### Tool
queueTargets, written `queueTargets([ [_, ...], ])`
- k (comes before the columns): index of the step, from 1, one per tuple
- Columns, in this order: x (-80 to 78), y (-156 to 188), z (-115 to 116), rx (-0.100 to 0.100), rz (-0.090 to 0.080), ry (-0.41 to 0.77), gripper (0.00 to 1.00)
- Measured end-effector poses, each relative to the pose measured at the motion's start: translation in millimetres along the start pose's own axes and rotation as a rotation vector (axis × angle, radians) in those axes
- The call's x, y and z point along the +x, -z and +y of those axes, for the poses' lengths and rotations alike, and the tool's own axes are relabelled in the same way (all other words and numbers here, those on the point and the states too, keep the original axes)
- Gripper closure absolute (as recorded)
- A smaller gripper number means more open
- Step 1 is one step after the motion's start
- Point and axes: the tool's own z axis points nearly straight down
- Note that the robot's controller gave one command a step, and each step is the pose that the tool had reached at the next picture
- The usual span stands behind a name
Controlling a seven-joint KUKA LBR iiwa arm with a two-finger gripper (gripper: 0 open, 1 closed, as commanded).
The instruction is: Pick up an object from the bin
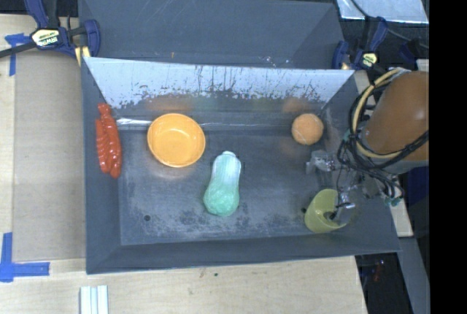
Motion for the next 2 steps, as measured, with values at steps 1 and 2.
queueTargets([
  [1, -20.6, -11.6, 13.7, 0.001, -0.007, 0.059, 1.00],
  [2, -20.6, -11.6, 13.6, 0.001, -0.007, 0.059, 1.00],
])
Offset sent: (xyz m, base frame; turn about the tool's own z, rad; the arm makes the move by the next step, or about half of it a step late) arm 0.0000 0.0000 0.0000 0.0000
